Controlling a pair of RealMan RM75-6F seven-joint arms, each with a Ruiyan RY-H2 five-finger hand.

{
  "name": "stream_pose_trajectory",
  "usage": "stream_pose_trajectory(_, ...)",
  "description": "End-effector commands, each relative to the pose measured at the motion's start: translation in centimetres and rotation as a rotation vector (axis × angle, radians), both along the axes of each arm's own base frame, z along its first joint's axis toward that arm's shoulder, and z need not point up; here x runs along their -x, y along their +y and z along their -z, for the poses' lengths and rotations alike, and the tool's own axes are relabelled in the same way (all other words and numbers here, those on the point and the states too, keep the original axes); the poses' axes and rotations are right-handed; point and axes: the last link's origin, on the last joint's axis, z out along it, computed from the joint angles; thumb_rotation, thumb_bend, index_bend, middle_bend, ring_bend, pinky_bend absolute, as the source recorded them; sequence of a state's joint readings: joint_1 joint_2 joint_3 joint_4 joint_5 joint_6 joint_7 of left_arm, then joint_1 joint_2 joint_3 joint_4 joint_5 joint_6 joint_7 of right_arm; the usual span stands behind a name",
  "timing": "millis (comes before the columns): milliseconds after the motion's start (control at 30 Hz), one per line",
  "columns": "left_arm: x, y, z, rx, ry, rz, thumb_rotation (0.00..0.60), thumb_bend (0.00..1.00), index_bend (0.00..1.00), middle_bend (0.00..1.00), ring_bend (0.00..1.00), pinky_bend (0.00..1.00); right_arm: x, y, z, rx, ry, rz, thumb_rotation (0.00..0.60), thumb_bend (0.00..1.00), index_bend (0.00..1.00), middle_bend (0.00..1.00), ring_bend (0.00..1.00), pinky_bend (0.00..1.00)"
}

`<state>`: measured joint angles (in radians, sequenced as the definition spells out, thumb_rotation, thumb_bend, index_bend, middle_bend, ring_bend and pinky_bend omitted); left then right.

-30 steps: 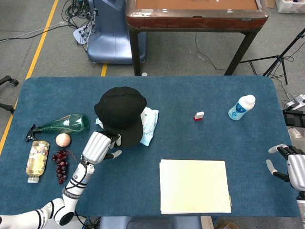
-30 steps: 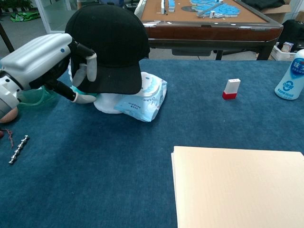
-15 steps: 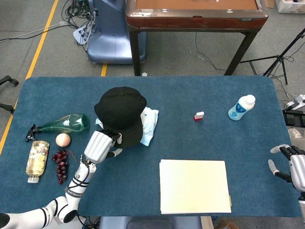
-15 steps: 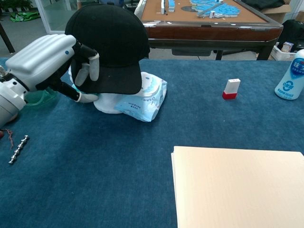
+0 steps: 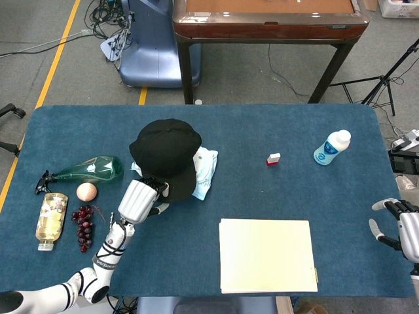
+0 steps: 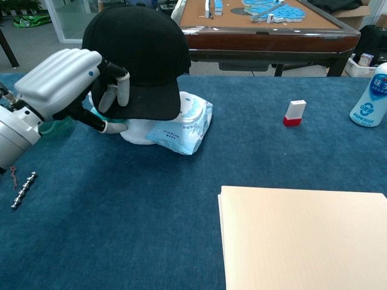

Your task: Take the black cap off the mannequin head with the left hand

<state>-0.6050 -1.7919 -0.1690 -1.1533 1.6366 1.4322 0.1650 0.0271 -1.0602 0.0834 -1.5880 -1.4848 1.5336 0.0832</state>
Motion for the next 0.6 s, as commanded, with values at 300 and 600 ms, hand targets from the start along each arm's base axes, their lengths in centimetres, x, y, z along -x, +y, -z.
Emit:
stream_pose_trajectory(300, -0.06, 0.44, -0.02, -0.096, -0.072, 0.014, 0.6, 0.0, 0.61, 0.77, 0.62, 0.78, 0.02, 0.02, -0.01, -0.001, 0.0, 0.0, 0.6, 0.36, 0.44, 0.44, 0.38, 0.45)
stream_pose_trajectory(600, 0.2, 0.54, -0.39, -0.141, -0.144, 0.046, 0.6, 0.0, 0.48, 0.74, 0.61, 0.78, 0.0, -0.01, 0.06, -0.003, 0.002, -0.001, 0.6, 0.36, 0.44, 0.44, 0.38, 0.45)
